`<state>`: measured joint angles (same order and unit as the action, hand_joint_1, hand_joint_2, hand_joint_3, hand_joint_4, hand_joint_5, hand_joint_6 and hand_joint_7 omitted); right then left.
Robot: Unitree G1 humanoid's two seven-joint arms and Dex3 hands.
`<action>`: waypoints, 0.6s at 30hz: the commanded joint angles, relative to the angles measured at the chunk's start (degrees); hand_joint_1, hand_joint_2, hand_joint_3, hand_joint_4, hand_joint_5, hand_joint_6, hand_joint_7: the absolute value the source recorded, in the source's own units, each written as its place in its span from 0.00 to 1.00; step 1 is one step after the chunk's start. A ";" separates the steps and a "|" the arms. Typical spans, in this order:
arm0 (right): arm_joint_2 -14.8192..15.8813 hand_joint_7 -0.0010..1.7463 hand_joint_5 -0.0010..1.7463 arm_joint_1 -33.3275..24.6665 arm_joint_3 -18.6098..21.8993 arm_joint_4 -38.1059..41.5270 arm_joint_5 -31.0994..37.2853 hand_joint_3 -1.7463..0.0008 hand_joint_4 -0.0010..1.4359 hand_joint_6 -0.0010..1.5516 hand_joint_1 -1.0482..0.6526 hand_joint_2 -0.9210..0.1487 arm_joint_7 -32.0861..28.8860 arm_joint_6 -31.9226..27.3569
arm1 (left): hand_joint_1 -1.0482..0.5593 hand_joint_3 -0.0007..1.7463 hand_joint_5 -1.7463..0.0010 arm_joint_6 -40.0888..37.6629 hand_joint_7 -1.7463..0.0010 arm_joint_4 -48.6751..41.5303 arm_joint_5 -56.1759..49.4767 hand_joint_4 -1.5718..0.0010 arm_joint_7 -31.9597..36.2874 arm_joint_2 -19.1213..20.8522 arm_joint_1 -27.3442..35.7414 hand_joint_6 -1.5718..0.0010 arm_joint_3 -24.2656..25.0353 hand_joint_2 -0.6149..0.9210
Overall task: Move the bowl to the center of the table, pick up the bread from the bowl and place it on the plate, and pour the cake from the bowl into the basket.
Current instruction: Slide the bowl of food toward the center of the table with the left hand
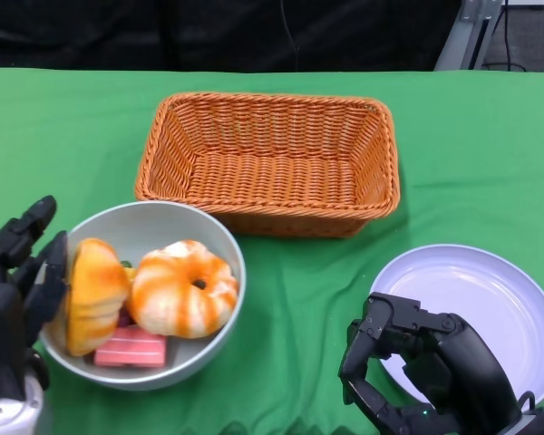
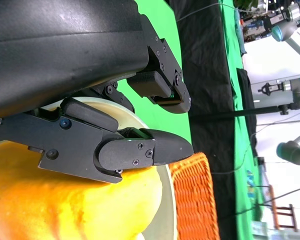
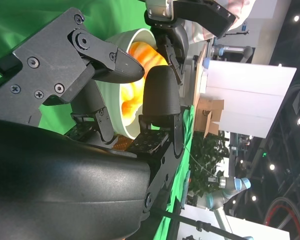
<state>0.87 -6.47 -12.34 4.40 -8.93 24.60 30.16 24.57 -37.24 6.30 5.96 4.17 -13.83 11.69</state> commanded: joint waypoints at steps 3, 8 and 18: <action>0.29 0.80 0.92 0.15 0.39 -0.29 0.08 0.34 0.54 0.44 0.53 0.48 -0.38 0.01 | 0.24 0.25 0.99 -1.73 1.00 3.41 0.80 0.55 -1.76 -2.75 2.96 0.58 -1.14 1.00; 0.09 0.80 0.92 0.24 0.36 -0.08 0.13 0.34 0.55 0.44 0.53 0.49 -0.53 0.13 | 0.25 0.25 0.98 -3.70 0.99 7.20 1.66 0.52 -2.78 -4.78 4.86 0.55 -1.65 1.00; -0.02 0.79 0.92 0.35 0.34 0.15 0.43 0.35 0.55 0.45 0.52 0.48 -0.84 0.20 | 0.24 0.23 0.99 -8.38 1.00 16.00 2.71 0.54 -4.25 -7.42 9.69 0.56 -4.27 1.00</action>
<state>0.77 -6.45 -12.35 4.42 -8.29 24.06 30.17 17.27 -22.49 8.98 2.83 -3.02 -5.31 7.91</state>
